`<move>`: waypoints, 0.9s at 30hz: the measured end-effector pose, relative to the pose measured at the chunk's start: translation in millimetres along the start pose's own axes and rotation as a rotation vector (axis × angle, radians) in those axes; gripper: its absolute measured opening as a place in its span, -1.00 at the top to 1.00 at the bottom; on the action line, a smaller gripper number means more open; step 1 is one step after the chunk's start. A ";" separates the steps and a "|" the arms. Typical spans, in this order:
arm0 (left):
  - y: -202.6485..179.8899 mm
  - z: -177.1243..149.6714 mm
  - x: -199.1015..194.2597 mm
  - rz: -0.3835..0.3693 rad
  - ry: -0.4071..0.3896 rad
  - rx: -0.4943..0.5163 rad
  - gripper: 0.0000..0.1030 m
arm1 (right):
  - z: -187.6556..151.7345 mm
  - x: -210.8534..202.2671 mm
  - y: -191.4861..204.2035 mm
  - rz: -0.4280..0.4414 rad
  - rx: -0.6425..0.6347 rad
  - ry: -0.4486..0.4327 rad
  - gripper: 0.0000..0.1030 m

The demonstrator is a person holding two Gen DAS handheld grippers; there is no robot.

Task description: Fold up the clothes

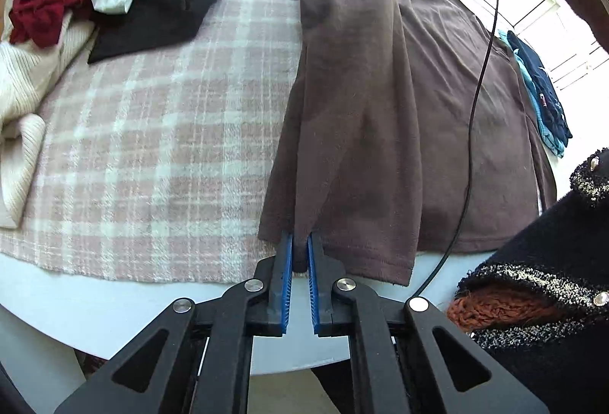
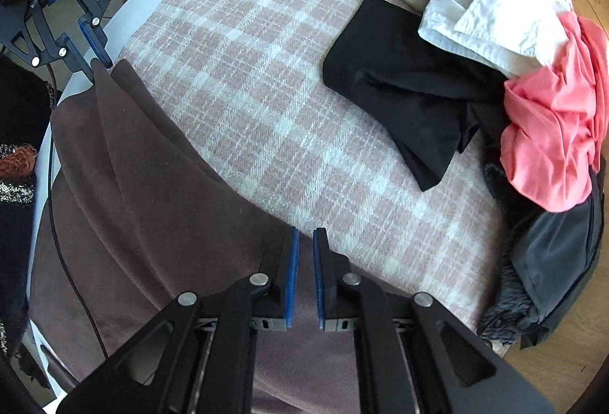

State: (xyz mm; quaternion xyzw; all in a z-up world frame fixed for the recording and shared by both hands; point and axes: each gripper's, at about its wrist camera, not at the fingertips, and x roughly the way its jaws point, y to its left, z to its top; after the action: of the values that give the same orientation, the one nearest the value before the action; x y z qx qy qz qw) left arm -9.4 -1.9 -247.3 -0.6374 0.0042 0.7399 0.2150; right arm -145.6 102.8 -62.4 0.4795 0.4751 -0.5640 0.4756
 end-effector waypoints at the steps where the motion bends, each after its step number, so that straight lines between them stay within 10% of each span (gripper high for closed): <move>1: 3.8 -1.8 2.2 -0.020 0.018 -0.020 0.79 | -3.6 -0.8 -4.2 -0.007 0.015 0.006 0.69; 10: 1.2 7.4 -7.6 -0.032 -0.017 -0.006 0.51 | -22.1 4.8 -49.5 0.025 0.212 0.064 0.34; 18: -4.7 7.4 6.2 -0.041 0.020 0.007 0.49 | -16.2 0.8 -8.5 0.105 0.039 0.123 0.34; 21: -2.9 6.3 8.0 -0.042 0.026 0.003 0.49 | -18.4 3.9 7.9 0.034 -0.020 0.144 0.89; 27: -4.0 6.3 4.5 -0.037 0.014 0.004 0.61 | -35.0 -33.7 25.0 0.001 0.035 0.027 0.94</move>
State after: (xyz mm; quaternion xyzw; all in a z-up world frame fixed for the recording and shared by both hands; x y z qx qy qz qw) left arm -14.4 4.9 -249.3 -0.6420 -0.0047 0.7314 0.2300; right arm -114.8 137.8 -33.9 0.4955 0.4715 -0.5655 0.4609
